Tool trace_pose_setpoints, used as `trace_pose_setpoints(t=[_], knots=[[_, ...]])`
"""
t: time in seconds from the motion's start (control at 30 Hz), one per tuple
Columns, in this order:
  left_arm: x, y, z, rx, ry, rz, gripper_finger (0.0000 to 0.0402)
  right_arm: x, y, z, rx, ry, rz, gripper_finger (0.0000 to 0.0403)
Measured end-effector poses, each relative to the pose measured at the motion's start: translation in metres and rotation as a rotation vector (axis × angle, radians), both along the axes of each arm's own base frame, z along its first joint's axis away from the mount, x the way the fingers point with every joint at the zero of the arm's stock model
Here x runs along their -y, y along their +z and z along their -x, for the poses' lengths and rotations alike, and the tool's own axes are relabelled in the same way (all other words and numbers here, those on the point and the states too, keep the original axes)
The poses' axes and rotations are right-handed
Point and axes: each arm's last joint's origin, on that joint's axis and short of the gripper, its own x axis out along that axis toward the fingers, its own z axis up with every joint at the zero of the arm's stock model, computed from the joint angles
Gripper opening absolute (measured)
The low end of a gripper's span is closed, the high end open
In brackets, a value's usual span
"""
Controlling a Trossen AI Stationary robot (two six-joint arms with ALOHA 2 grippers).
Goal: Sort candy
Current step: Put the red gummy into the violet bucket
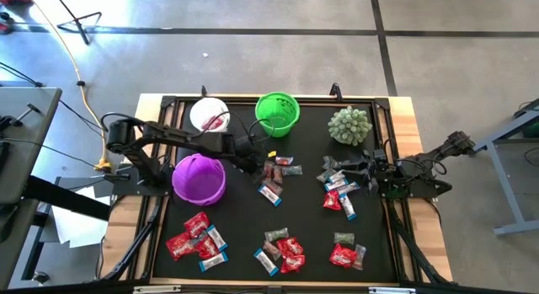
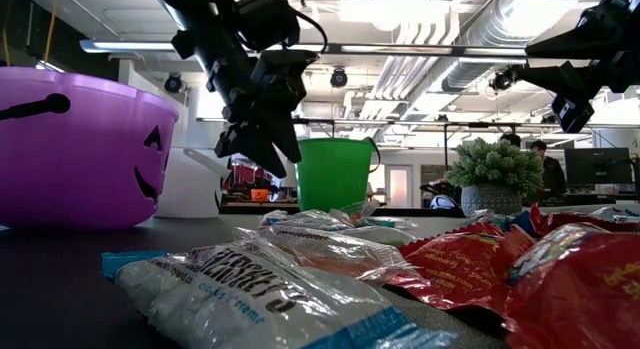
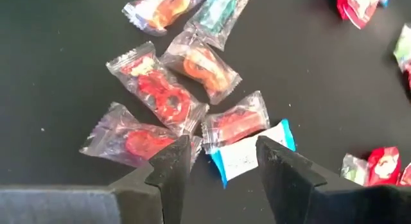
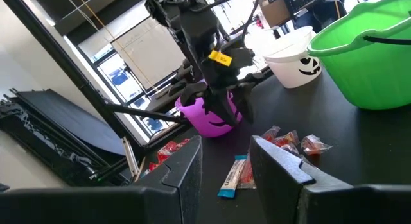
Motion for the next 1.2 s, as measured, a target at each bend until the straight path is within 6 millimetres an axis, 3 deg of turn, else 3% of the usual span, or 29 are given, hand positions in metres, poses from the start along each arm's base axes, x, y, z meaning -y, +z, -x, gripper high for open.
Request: trace_pose_setpoints(t=[0.4, 0.83, 1.2], knots=[[0.004, -0.024, -0.006, -0.101, 0.362, 0.162, 0.0167, 0.000, 0.000, 0.000, 0.000, 0.000, 0.000, 0.0126], [0.010, -0.030, -0.004, -0.142, 0.478, 0.165, 0.0177, 0.000, 0.000, 0.000, -0.001, -0.001, 0.000, 0.0126], [0.007, -0.052, -0.012, -0.161, 0.517, 0.137, 0.0177, 0.000, 0.000, 0.000, -0.001, -0.001, 0.001, 0.0126]])
